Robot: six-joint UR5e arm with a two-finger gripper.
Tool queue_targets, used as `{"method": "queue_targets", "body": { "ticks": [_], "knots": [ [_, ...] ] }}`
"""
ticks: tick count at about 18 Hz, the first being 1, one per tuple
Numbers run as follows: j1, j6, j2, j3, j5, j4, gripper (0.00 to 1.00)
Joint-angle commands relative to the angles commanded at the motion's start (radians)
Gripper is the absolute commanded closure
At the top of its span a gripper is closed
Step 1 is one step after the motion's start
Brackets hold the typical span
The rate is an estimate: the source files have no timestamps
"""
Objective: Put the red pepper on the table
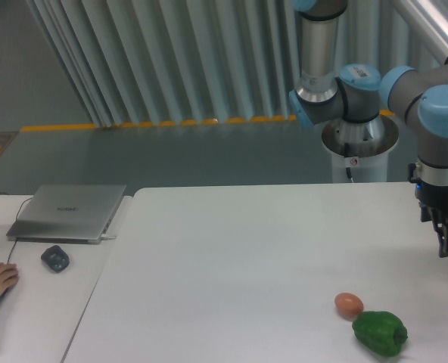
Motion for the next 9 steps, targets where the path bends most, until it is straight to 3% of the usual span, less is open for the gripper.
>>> {"method": "queue_targets", "body": {
  "ticks": [6,9],
  "knots": [
    [0.000,-0.011,-0.014,0.000,-0.008,0.011,0.00],
    [0.021,-0.015,-0.018,-0.009,-0.008,0.058,0.00]
  ]
}}
